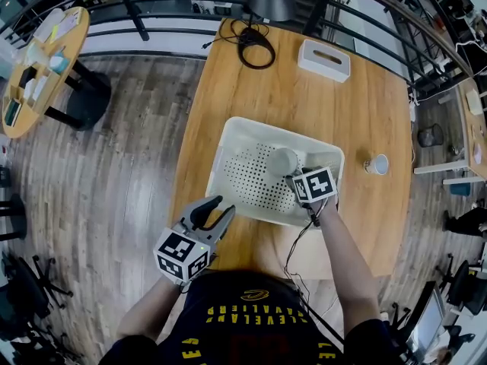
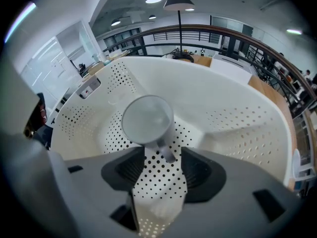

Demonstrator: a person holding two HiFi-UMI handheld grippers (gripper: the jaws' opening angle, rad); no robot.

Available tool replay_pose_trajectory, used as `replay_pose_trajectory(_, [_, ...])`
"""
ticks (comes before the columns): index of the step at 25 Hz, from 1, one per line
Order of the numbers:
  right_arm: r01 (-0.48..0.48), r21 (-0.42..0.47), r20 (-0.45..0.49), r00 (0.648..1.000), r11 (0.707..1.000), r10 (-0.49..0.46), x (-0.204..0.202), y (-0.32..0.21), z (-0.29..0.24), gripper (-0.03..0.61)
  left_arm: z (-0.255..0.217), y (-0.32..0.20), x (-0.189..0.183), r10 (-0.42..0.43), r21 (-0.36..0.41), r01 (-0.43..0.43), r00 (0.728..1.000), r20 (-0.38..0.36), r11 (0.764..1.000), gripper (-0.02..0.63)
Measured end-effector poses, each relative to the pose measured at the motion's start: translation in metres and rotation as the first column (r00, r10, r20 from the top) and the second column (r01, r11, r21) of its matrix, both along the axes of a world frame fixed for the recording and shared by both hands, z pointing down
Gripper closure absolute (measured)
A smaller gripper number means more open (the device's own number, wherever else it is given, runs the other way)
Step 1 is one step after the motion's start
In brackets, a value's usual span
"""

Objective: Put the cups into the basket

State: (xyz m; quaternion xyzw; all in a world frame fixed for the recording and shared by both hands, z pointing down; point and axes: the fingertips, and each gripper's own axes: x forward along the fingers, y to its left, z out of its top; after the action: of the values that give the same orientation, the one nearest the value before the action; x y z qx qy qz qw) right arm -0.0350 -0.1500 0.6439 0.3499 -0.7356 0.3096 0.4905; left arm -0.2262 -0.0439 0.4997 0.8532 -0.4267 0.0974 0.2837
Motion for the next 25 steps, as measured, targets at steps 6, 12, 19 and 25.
replay_pose_trajectory(6, [-0.022,0.089,0.045,0.999,0.996,0.018,0.000,0.000,-0.029,0.354,-0.003,0.003,0.012,0.014,0.002,-0.014,1.000,0.002,1.000,0.471])
replay_pose_trajectory(12, [-0.044,0.190,0.169,0.986,0.981,0.011,-0.005,0.005,-0.061,0.356,-0.002,0.007,0.024,0.032,0.003,-0.032,0.999,0.013,0.999,0.471])
replay_pose_trajectory(19, [-0.065,0.329,0.257,0.966,0.942,-0.023,0.006,0.019,-0.096,0.363,-0.007,0.011,0.051,0.063,0.012,-0.063,0.998,0.023,0.998,0.471])
replay_pose_trajectory(25, [-0.162,0.337,0.390,0.921,0.927,0.019,0.018,0.042,-0.121,0.437,-0.011,0.018,0.085,0.099,0.017,-0.099,0.994,0.037,0.995,0.471])
